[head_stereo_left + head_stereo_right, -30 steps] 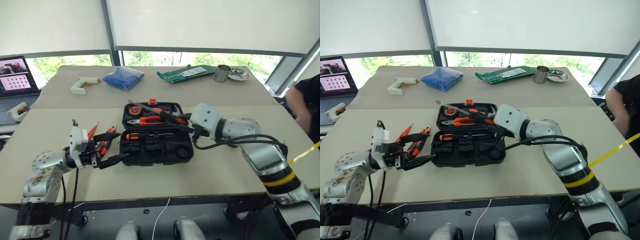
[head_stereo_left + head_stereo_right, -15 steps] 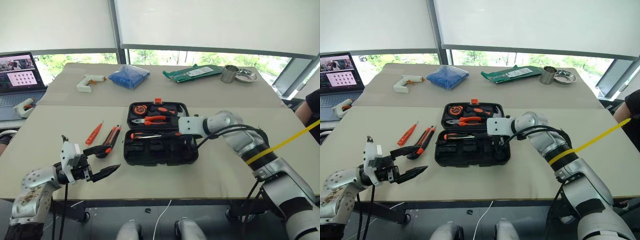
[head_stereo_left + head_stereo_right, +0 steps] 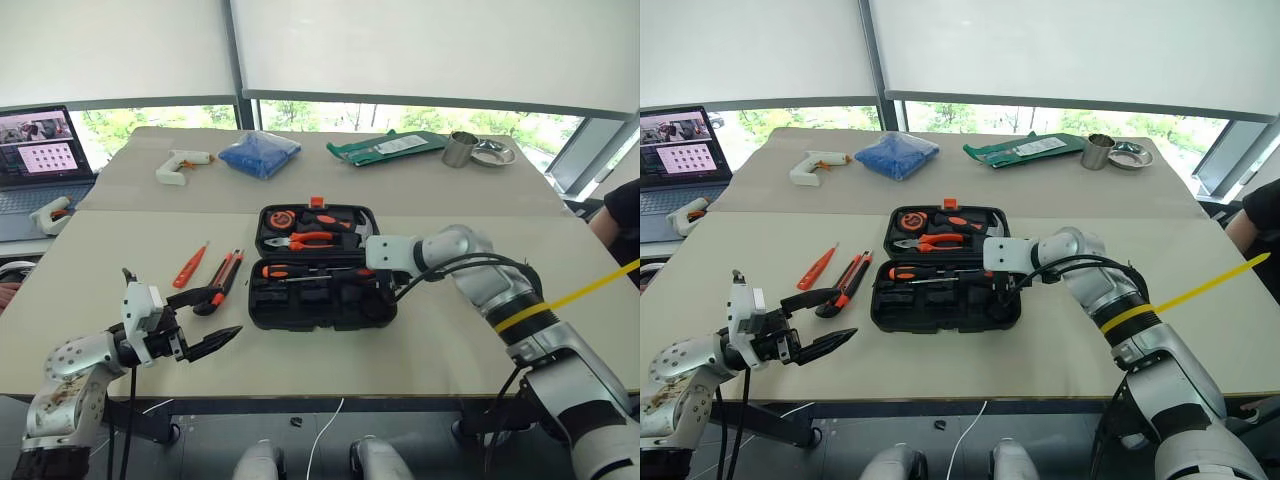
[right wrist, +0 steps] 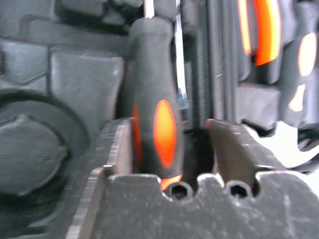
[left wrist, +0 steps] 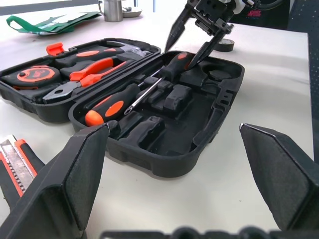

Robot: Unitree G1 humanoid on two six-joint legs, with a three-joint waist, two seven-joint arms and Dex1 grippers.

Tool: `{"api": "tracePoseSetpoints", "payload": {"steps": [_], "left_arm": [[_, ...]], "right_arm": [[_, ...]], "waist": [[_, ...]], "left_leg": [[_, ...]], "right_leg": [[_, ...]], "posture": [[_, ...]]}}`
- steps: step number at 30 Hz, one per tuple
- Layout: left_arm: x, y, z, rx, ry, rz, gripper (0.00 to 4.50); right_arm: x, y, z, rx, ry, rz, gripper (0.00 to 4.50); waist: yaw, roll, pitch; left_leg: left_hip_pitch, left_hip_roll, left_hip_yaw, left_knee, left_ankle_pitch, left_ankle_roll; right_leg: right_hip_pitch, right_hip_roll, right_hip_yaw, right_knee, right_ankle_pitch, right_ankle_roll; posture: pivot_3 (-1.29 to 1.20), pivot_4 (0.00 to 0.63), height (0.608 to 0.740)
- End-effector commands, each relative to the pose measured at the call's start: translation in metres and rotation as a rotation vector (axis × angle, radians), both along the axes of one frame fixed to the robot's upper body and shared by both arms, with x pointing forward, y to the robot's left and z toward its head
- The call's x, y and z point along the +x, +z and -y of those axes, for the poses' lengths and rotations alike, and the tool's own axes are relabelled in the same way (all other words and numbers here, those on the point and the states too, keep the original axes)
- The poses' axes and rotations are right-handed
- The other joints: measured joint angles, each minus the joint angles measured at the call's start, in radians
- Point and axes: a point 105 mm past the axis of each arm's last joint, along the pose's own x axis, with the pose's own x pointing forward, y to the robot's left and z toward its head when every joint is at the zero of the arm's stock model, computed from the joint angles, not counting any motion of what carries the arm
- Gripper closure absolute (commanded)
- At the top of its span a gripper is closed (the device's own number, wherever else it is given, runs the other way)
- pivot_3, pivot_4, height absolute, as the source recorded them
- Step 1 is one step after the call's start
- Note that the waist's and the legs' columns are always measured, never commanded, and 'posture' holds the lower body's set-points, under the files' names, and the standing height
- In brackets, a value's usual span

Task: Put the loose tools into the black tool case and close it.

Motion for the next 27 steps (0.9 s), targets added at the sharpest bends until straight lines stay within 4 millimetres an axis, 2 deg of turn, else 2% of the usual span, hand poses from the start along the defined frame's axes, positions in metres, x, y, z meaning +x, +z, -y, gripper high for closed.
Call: {"api": "tracePoseSetpoints", "payload": {"steps": [1,4,8,11,14,18,22,27], "left_arm": [[0.002,0.010,-0.001,0.002,-0.011,0.056,0.00],[0.005,0.013,0.001,-0.003,-0.008,0.087,0.00],[0.012,0.024,0.009,-0.021,0.004,0.150,0.00],[0.015,0.023,0.012,-0.012,0.001,0.150,0.00],[0.016,0.022,0.013,0.013,-0.006,0.142,0.00],[0.017,0.023,0.010,0.028,0.006,0.136,0.00],[0.014,0.020,0.008,0.047,0.005,0.120,0.00],[0.010,0.016,0.010,0.052,0.000,0.114,0.00]], "right_arm": [[-0.005,0.028,0.004,0.106,0.068,-0.006,1.23],[-0.006,0.036,0.013,0.155,0.083,-0.033,1.23],[-0.009,0.048,-0.007,0.385,0.124,-0.062,2.34],[-0.009,0.038,-0.023,0.420,0.129,-0.048,3.30],[-0.012,0.009,-0.040,0.346,0.124,-0.063,4.42],[-0.004,-0.008,-0.053,0.363,0.051,-0.070,4.48],[0.003,-0.019,-0.053,0.364,-0.009,-0.091,4.48],[-0.001,-0.026,-0.052,0.355,-0.003,-0.141,4.48]], "waist": [[0.000,0.000,0.000],[0.000,0.000,0.000],[-0.001,0.000,0.000],[-0.009,0.000,0.000],[-0.007,0.000,0.000],[-0.008,0.000,0.000],[-0.006,0.000,0.000],[-0.004,0.000,0.000]], "left_leg": [[0.000,0.000,0.000,0.000,0.000,0.000],[0.000,0.000,0.000,0.000,0.000,0.000],[0.000,0.000,0.000,0.000,0.000,0.000],[0.002,0.001,0.000,0.000,0.000,0.000],[0.003,0.002,0.000,0.000,0.000,0.000],[0.003,0.001,0.000,0.000,0.000,0.000],[0.002,0.001,0.000,0.000,0.001,-0.001],[0.005,0.001,0.000,0.000,0.001,-0.001]], "right_leg": [[0.000,0.000,0.000,0.000,0.000,0.000],[0.000,0.000,0.000,0.000,0.000,0.000],[0.001,0.000,0.000,0.000,0.000,0.000],[0.002,0.003,0.001,0.001,0.001,-0.002],[0.002,0.003,0.001,0.002,0.001,-0.002],[0.001,0.003,0.002,0.002,0.001,-0.002],[0.001,0.003,0.001,0.002,0.001,-0.002],[0.003,0.002,0.001,0.002,0.001,-0.002]], "posture": [[0.00,0.150,0.740],[0.00,0.150,0.740],[0.00,0.150,0.740],[0.00,0.150,0.740],[0.00,0.150,0.740],[0.00,0.150,0.740],[0.00,0.150,0.740],[0.00,0.150,0.740]]}}
